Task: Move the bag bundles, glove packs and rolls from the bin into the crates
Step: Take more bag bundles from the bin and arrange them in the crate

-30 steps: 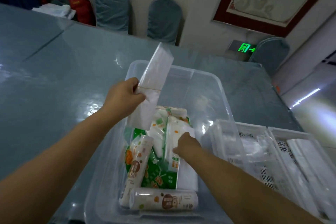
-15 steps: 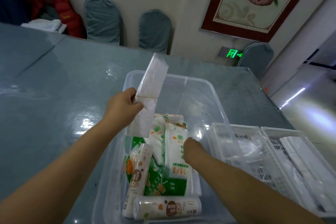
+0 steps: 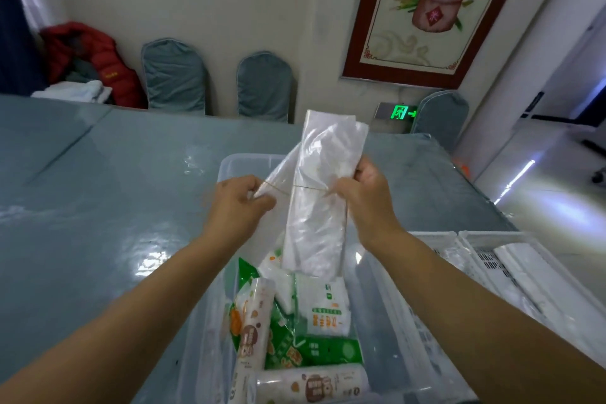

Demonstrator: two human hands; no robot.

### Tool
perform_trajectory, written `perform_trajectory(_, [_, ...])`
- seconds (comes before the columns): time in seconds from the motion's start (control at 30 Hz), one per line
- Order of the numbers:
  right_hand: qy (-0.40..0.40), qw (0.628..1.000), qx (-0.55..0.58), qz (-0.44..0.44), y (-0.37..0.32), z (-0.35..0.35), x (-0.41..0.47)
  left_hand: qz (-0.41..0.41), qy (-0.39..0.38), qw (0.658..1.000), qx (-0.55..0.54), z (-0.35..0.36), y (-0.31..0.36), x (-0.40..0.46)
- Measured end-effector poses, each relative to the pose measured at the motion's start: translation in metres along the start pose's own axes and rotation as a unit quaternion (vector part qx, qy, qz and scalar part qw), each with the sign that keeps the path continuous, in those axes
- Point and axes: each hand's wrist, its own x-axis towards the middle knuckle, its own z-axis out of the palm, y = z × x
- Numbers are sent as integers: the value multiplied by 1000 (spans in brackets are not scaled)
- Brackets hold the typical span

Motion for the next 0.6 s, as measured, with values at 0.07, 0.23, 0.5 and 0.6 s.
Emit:
perform_trajectory(0.07, [26, 1000, 17, 2, -5, 2, -1, -37, -38, 994, -100, 10, 16, -12])
perform_trajectory(0.23, [127, 992, 18, -19, 0, -9, -7, -126, -104, 938, -305, 35, 49, -42])
perform_trajectory(0.5, [154, 987, 21, -42, 0, -82, -23, -88, -103, 945, -298, 105, 106, -83])
perform_trajectory(0.6, [166, 985, 1, -40, 3, -132, -28, -62, -94, 956, -269, 149, 129, -98])
